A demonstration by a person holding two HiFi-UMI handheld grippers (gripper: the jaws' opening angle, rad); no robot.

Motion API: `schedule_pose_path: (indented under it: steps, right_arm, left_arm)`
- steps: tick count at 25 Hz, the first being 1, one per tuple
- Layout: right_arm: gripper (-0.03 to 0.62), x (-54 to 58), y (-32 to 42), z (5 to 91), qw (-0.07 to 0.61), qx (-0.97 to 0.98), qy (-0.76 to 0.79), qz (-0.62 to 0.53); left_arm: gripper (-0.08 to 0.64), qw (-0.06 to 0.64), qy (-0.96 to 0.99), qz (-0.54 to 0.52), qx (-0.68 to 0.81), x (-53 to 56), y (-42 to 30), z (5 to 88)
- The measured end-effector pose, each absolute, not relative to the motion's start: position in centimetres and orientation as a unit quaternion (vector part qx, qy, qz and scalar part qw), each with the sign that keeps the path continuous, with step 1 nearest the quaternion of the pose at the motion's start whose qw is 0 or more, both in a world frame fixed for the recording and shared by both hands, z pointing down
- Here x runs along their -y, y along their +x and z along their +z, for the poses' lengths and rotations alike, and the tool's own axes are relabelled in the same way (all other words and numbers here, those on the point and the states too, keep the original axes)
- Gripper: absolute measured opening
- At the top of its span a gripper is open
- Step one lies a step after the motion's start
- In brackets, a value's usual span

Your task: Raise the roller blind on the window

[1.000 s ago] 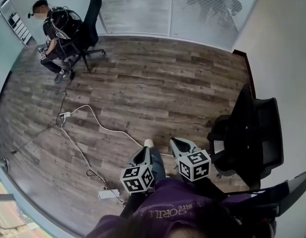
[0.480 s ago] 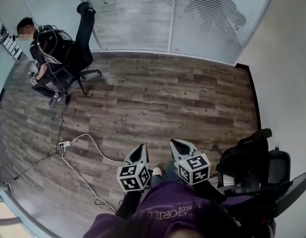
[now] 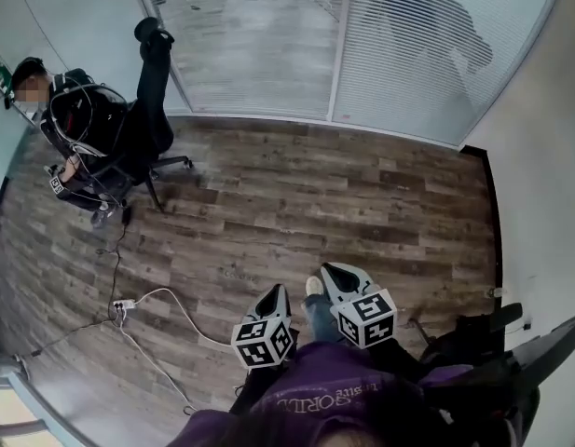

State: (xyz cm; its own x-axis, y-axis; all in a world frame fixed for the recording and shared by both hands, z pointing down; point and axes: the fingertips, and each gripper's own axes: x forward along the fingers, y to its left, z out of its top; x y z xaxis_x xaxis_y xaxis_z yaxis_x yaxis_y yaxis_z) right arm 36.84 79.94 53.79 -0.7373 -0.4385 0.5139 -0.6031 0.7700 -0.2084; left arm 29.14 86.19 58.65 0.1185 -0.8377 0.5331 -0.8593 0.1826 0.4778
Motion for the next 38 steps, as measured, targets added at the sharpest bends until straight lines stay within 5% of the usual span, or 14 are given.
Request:
schedule_pose_path:
  steps: [5,14,27,38]
  right_arm:
    - [-0.002,-66.7,34.0,51.1,0.222,0.923,0.285,0.135]
    - [-0.002,-51.7,27.2,52.6,0.224,0.913,0.299,0.164]
    - [-0.002,-27.1,8.0,48.0,0.120,0.930,0.314,0.151]
    - [-0.002,-10.6,6.9,49.7,0.146,0.893,0.402,0.139]
  left_arm:
    - [0.000,0.354,0.642,-0.013,0.680,-72.3,24.9,54.9]
    - [0.000,0.396,0.597,0.001,0.697,-61.1,16.7,58.4]
    - [0.000,0.340,0.644,0.024,0.684,-34.2,-4.5,56.2]
    - [0.000,0.385,0.638,0.005,0.667,-21.8,-9.1,58.7]
